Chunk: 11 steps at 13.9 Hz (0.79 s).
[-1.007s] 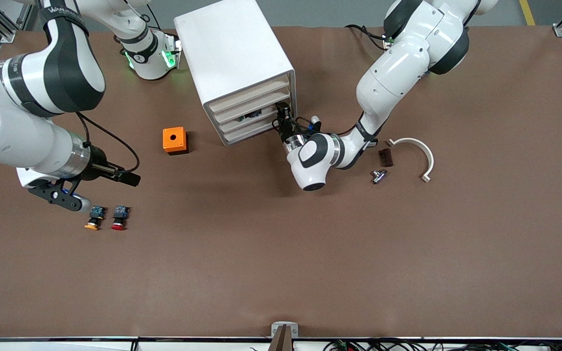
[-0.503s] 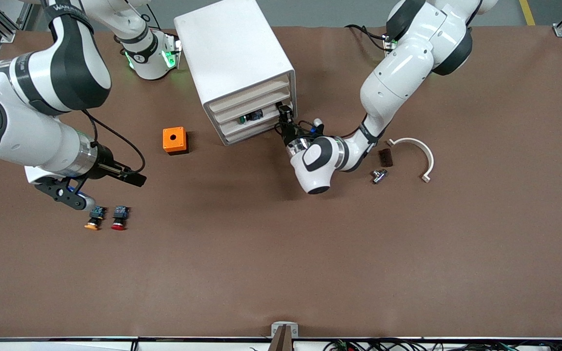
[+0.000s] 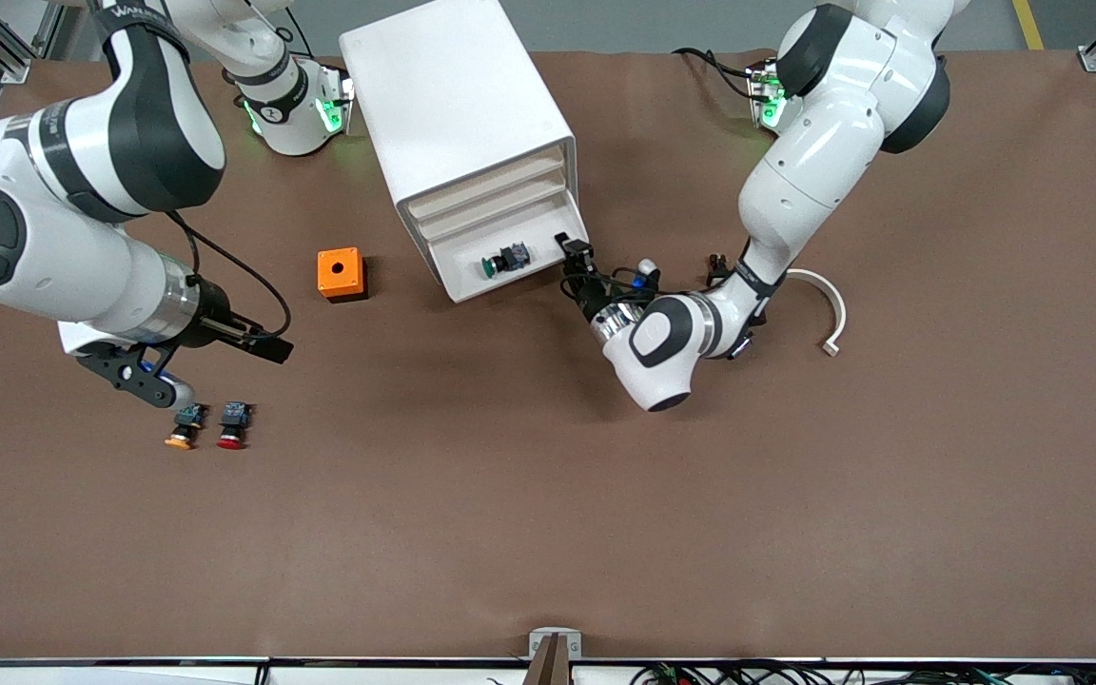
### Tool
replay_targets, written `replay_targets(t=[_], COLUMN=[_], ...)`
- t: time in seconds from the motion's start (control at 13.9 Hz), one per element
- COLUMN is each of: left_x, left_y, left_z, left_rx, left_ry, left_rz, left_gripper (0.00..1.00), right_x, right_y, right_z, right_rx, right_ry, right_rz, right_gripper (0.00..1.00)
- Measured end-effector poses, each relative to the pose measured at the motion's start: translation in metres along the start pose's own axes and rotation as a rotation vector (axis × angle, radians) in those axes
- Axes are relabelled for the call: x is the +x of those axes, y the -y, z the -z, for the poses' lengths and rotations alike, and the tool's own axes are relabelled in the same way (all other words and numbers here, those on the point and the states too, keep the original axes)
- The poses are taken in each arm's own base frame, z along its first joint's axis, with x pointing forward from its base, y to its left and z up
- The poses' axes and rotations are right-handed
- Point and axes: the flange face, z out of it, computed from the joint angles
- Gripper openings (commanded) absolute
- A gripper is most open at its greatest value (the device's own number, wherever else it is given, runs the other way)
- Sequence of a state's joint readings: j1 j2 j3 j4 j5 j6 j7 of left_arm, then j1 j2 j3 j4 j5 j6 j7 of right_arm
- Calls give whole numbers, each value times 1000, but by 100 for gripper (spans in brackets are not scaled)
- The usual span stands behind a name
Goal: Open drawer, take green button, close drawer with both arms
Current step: 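Pull the drawer open with the left gripper while the right gripper approaches, then lower the right gripper into the open drawer toward the green button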
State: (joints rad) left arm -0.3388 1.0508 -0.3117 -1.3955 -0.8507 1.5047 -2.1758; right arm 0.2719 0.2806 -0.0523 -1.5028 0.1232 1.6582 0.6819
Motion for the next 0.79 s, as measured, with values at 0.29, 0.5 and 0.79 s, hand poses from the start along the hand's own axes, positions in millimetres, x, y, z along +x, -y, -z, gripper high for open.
replay_targets(t=[0.29, 0.5, 0.79], left_x=[9, 13, 14], left_y=[-2, -2, -3], left_z=[34, 45, 50], left_rx=[-17, -22, -29], left_ry=[53, 71, 77], left_rz=[1, 1, 2], left_gripper=[13, 20, 100], right_x=[-9, -23, -43], right_y=[11, 27, 51], right_z=[0, -1, -2], right_rx=[1, 7, 28], right_ry=[-3, -11, -32], right_rz=[-37, -77, -156], right_gripper=[100, 100, 100])
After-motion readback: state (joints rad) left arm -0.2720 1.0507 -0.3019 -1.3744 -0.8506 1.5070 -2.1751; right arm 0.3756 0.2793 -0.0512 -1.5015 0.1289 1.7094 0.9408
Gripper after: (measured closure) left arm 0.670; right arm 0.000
